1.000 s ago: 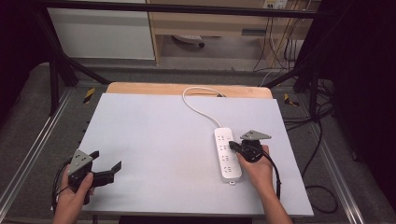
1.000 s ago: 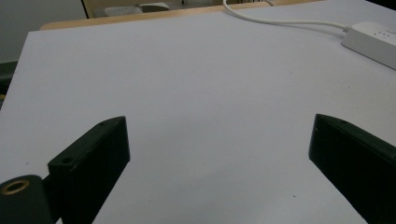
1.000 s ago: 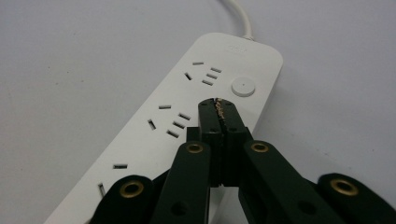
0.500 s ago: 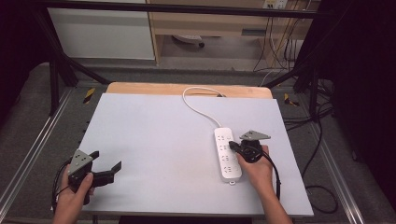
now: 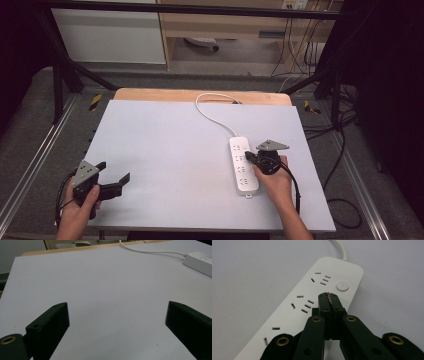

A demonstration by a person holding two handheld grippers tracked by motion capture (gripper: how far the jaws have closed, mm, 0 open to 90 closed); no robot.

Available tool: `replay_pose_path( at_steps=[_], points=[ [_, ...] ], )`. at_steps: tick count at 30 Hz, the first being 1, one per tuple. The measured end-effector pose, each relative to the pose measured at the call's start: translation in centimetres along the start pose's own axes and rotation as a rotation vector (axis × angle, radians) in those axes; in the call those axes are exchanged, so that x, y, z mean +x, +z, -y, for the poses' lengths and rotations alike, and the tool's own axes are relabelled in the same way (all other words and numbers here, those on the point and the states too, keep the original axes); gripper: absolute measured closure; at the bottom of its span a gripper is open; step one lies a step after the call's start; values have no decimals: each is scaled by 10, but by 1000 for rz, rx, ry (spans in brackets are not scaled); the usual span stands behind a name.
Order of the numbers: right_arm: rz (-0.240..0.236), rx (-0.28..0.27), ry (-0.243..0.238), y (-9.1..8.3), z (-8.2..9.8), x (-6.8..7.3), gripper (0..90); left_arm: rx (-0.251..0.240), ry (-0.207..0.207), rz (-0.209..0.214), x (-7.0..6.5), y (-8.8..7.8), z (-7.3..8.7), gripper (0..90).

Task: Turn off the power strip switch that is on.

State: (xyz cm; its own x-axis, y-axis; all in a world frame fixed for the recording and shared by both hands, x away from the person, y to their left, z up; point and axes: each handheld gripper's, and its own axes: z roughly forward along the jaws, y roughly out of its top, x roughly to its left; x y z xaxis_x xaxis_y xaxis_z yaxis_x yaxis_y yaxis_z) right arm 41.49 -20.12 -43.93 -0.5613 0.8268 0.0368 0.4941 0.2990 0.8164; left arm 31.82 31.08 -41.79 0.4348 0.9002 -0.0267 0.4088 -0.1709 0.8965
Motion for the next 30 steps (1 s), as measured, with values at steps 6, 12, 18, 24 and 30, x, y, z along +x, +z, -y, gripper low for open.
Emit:
replay_pose_path(
  at_steps=[6,12,18,24,30],
  points=[
    [0,4,-3,0,1,0,900,0,0,0,0,0,0,51],
    [-1,-1,1,0,1,1,900,-1,-1,0,0,0,0,51],
    [2,0,-1,0,1,1,900,0,1,-3,0,0,0,51],
    [2,-4,-1,0,1,1,900,2,-8,0,1,0,1,51],
    [-6,-9,9,0,2,-1,900,2,-13,1,1,1,1,51]
  ],
)
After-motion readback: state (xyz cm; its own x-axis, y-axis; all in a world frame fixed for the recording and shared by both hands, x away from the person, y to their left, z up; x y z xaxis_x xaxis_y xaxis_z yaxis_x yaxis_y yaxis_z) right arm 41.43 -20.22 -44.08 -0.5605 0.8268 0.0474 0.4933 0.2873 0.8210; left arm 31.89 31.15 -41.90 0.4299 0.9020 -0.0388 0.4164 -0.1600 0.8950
